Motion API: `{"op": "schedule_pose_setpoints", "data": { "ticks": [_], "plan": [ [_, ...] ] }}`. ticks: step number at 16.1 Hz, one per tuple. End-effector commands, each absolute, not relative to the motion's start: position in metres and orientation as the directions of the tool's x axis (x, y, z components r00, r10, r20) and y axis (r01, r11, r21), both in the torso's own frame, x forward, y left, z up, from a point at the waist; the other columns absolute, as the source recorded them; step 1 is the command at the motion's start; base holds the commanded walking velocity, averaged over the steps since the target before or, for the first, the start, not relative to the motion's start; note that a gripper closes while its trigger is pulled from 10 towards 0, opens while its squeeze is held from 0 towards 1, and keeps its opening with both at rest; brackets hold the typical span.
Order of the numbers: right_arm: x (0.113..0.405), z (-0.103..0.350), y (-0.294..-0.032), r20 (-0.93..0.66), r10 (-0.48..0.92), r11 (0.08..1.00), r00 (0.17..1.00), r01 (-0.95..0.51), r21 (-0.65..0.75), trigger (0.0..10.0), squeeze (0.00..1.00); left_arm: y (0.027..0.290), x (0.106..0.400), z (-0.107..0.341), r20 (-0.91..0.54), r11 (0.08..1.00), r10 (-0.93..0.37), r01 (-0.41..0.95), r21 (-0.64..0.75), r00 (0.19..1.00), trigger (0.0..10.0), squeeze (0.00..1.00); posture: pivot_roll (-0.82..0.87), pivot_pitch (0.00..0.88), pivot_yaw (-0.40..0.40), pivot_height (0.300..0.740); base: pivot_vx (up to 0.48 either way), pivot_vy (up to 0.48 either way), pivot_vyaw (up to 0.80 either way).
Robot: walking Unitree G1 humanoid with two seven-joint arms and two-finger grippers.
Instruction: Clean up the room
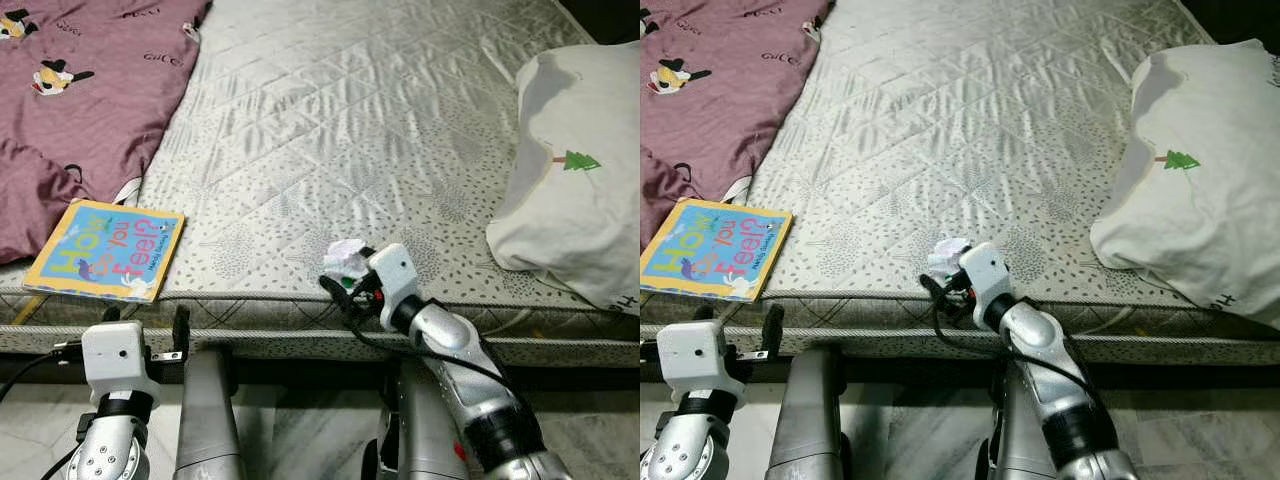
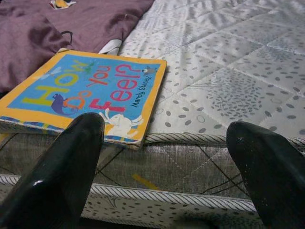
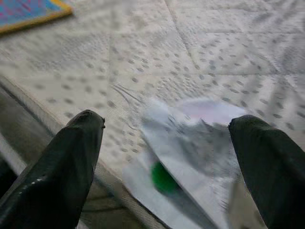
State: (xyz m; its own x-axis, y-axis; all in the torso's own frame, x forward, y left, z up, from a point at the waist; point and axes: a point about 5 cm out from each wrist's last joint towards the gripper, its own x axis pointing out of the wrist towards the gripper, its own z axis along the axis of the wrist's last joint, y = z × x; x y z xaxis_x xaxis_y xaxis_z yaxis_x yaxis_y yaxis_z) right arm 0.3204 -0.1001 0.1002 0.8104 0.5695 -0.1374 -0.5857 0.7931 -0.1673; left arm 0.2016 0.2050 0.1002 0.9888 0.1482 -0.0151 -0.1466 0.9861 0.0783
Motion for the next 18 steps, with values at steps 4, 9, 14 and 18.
{"op": "schedule_pose_setpoints", "data": {
  "ticks": [4, 9, 14, 18],
  "plan": [
    [0.322, 0.097, -0.086, -0.145, 0.582, 0.765, 0.801, -0.599, -0.237, 10.0, 0.0, 0.206, 0.198, 0.102, -0.023, 0.983, 0.161, -0.158, 0.089, 0.987, 10.0, 0.0, 0.2, 0.229, -0.038, 0.498, 0.0, 0.0, 0.0],
    [0.33, 0.088, -0.068, -0.212, 0.549, 0.746, 0.809, -0.588, -0.313, 0.9, 0.0, 0.205, 0.197, 0.102, -0.024, 0.983, 0.161, -0.158, 0.088, 0.987, 10.0, 0.0, 0.22, 0.226, -0.042, 0.498, 0.0, 0.0, 0.0],
    [0.342, 0.085, -0.067, -0.228, 0.464, 0.769, 0.856, -0.516, -0.376, 0.0, 0.0, 0.205, 0.194, 0.102, -0.028, 0.983, 0.161, -0.158, 0.092, 0.987, 10.0, 0.0, 0.23, 0.227, -0.046, 0.498, 0.0, 0.0, 0.0],
    [0.35, 0.08, -0.085, -0.259, 0.362, 0.752, 0.896, -0.444, -0.487, 0.0, 0.0, 0.205, 0.192, 0.102, -0.031, 0.983, 0.163, -0.16, 0.094, 0.986, 10.0, 0.0, 0.24, 0.235, -0.047, 0.498, 0.0, 0.0, 0.0]
  ]
}}
